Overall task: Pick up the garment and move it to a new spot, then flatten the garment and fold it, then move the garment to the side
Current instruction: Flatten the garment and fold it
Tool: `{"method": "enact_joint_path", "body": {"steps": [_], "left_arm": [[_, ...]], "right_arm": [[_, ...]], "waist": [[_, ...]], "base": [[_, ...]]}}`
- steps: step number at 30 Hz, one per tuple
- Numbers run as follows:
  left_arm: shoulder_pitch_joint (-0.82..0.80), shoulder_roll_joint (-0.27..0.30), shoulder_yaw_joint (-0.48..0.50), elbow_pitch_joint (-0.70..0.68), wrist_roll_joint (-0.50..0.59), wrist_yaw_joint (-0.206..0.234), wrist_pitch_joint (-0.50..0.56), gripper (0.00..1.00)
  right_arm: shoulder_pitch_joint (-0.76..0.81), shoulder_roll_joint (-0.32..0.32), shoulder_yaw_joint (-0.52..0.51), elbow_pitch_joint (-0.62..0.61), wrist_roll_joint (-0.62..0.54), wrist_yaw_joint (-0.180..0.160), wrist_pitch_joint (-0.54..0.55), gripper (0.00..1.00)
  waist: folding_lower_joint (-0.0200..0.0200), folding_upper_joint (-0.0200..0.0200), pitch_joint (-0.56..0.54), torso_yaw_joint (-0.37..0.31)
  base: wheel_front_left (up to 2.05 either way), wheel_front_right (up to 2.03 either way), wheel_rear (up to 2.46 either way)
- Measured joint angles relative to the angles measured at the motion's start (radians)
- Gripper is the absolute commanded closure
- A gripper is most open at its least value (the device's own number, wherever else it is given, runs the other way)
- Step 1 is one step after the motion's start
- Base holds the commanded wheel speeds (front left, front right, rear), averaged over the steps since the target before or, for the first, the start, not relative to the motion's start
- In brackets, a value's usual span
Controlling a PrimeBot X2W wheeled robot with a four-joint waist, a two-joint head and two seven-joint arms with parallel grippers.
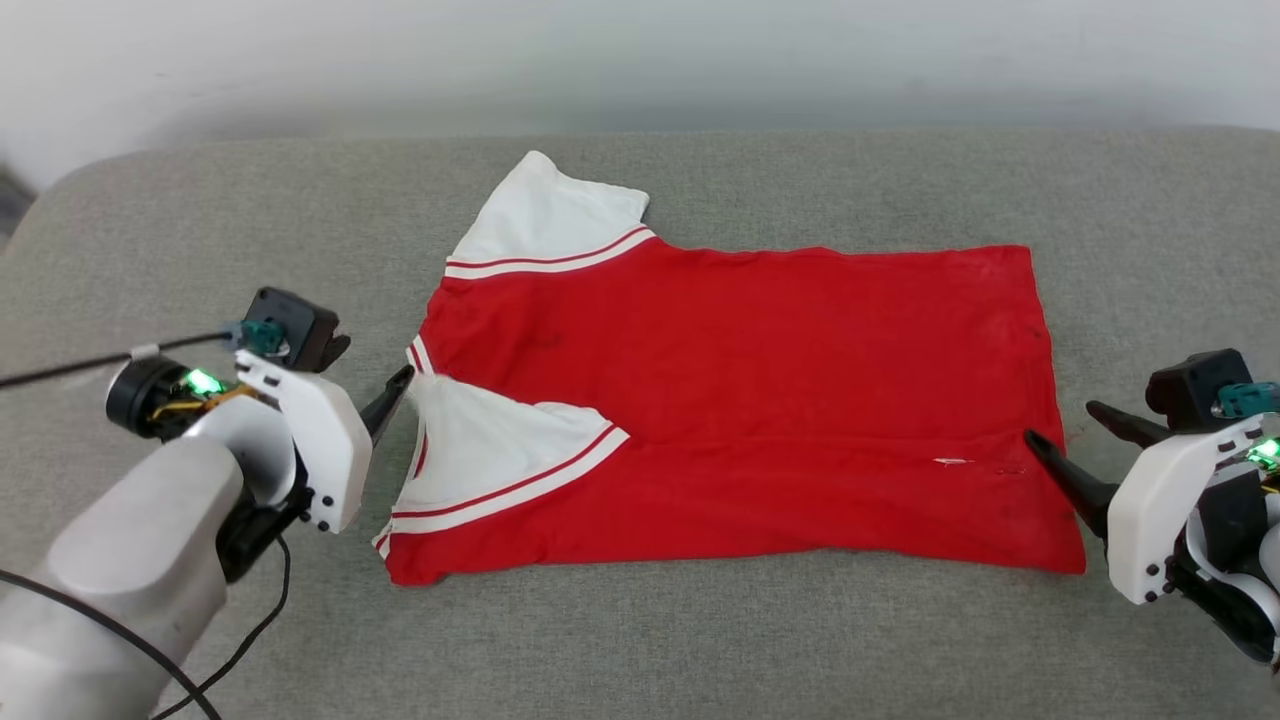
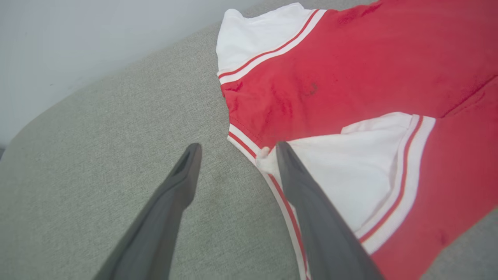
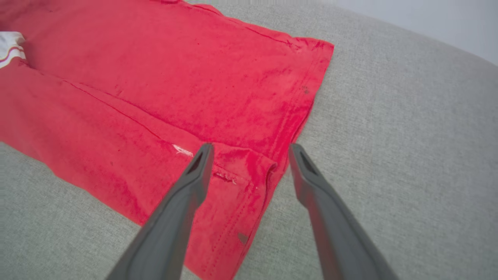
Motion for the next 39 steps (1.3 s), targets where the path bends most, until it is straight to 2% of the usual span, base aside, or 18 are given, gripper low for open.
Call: {"method": "enact_joint_path", "body": {"steps": [3, 7, 13, 17, 23, 34, 35, 36, 37, 39], "left_arm": [[-0.03, 0.043, -0.032, -0.079, -0.025, 0.0, 0.086, 0.0], [-0.074, 0.109, -0.083, -0.188, -0.085, 0.0, 0.261, 0.0], [-0.093, 0.163, -0.153, -0.314, -0.265, 0.0, 0.553, 0.0], [-0.094, 0.184, -0.168, -0.327, -0.345, 0.0, 0.676, 0.0], [-0.082, 0.172, -0.187, -0.281, -0.413, 0.0, 0.77, 0.0], [-0.051, 0.117, -0.226, -0.161, -0.413, 0.001, 0.775, 0.0], [-0.05, 0.114, -0.227, -0.156, -0.413, 0.001, 0.768, 0.13], [-0.05, 0.111, -0.228, -0.15, -0.412, 0.001, 0.758, 0.76], [-0.05, 0.108, -0.229, -0.147, -0.412, 0.001, 0.749, 1.0], [-0.052, 0.1, -0.231, -0.145, -0.412, 0.001, 0.73, 1.0]], "right_arm": [[0.012, -0.008, -0.017, -0.024, -0.002, 0.0, 0.0, 0.0], [0.02, -0.01, -0.035, -0.051, -0.012, 0.0, 0.006, 0.0], [0.032, 0.0, -0.049, -0.088, -0.026, 0.0, 0.031, 0.0], [0.031, 0.01, -0.051, -0.105, -0.033, 0.0, 0.047, 0.0], [0.028, 0.016, -0.044, -0.116, -0.032, 0.0, 0.073, 0.0], [-0.011, 0.026, -0.02, -0.11, -0.024, 0.0, 0.082, 0.0], [-0.014, 0.024, -0.018, -0.11, -0.025, 0.0, 0.082, 0.0], [-0.019, 0.023, -0.017, -0.11, -0.025, 0.0, 0.079, 0.0], [-0.023, 0.02, -0.017, -0.109, -0.025, 0.0, 0.078, 0.0], [-0.036, 0.014, -0.017, -0.11, -0.025, 0.0, 0.071, 0.0]], "waist": [[0.0, 0.0, -0.006, 0.007], [0.0, 0.0, -0.011, 0.013], [0.0, 0.0, -0.008, 0.013], [-0.0001, 0.0, 0.0, 0.005], [-0.0001, 0.0, 0.018, -0.014], [-0.0001, 0.0, 0.051, -0.051], [-0.0002, 0.0, 0.051, -0.053], [-0.0001, 0.0, 0.05, -0.054], [-0.0001, 0.0, 0.049, -0.055], [-0.0001, 0.0, 0.041, -0.054]], "base": [[0.0, 0.0, 0.0], [0.0, 0.0, 0.0], [0.0, 0.0, 0.0], [0.0, 0.0, 0.0], [0.0, 0.0, 0.0], [0.0, 0.0, 0.0], [0.0, 0.0, 0.0], [0.0, 0.0, 0.0], [0.0, 0.0, 0.0], [0.0, 0.0, 0.0]]}}
